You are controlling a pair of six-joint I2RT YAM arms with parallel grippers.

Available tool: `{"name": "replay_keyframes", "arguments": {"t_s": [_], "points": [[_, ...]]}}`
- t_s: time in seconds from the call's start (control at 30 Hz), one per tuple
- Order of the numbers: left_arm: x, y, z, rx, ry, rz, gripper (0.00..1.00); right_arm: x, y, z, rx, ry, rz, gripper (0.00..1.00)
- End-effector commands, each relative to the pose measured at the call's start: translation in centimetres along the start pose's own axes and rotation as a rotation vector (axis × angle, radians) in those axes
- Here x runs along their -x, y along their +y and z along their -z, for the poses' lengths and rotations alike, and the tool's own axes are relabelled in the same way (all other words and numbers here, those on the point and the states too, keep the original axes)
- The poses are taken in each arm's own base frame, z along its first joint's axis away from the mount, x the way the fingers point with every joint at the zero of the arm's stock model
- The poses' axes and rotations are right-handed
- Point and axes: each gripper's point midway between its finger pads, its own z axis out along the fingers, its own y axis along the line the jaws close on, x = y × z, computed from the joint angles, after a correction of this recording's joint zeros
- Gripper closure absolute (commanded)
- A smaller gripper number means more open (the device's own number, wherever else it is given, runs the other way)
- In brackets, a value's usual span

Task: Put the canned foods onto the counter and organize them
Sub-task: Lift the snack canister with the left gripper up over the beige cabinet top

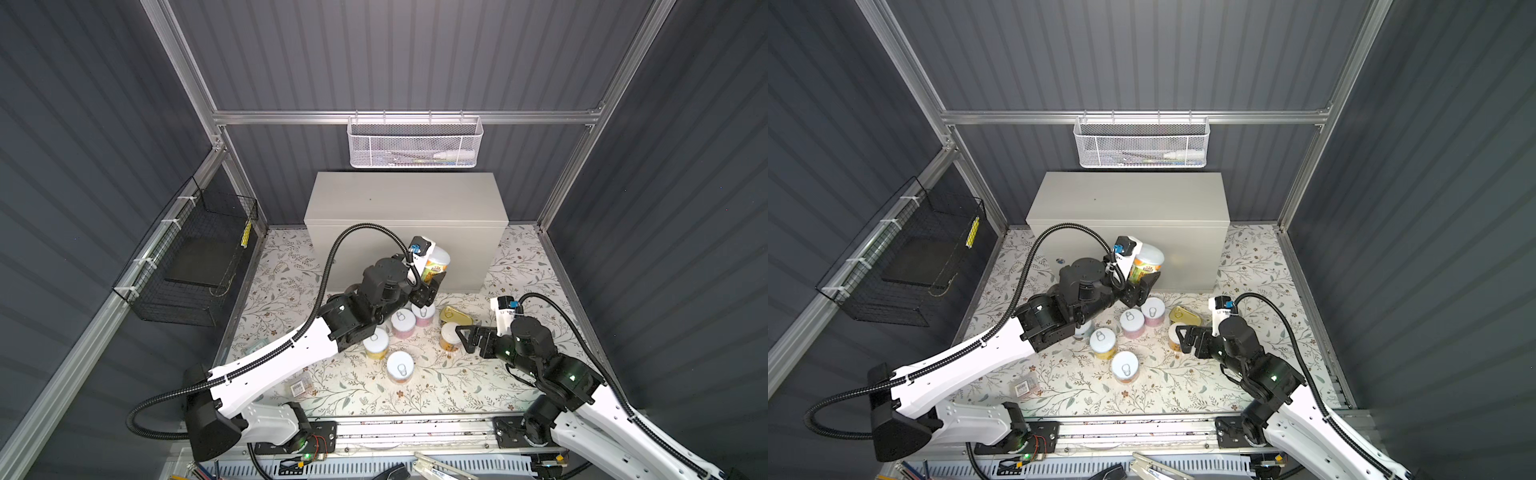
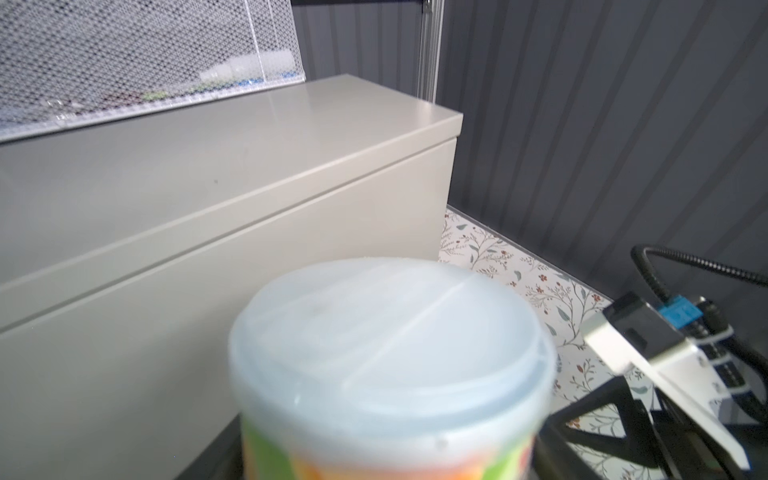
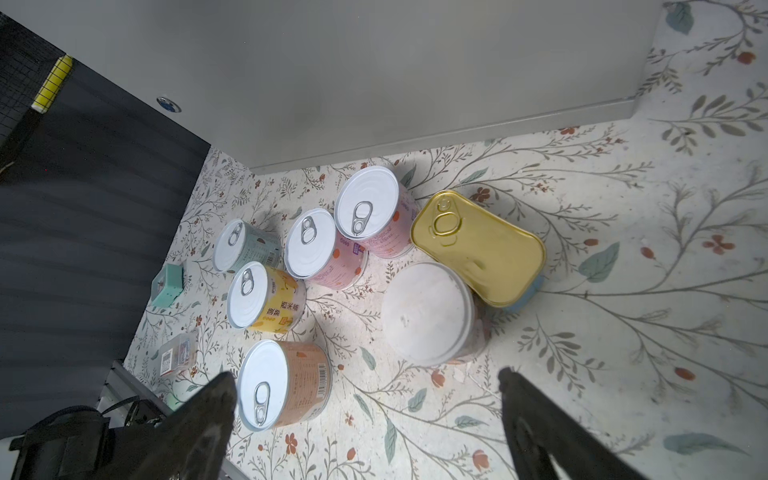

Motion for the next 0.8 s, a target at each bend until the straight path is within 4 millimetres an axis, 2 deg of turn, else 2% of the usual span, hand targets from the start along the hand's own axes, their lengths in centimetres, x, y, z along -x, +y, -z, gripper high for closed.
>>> {"name": "replay_keyframes", "arguments": {"t_s": [0.0,0.17,0.3,0.47,0.57,0.77], "points": [[6.0,0.9,0.5,0.047,-0.131,-0.027,0.53,0.1,0.3,0.2,0.029,-0.021,-0.024,0.01],[9.3,1.8,-0.1,0.079,-0.175,-0.043,0.53,0.1,0.6,0.6,0.055,-0.032,-0.017,0.01],[11.2,4.0,-0.7,0.12,-0.19,-0.04,0.53,0.0,0.6,0.7,0.061,-0.032,-0.006,0.01],[12.8,9.6,-2.0,0.193,-0.195,-0.012,0.55,-0.2,0.8,0.6,0.08,-0.03,0.009,0.01],[13.7,12.2,-2.4,0.249,-0.217,-0.035,0.55,-0.4,0.8,0.4,0.083,-0.023,0.019,0.01],[13.9,19.4,-4.2,0.343,-0.207,-0.005,0.55,-1.2,0.2,0.0,0.071,-0.009,0.039,0.01]]}}
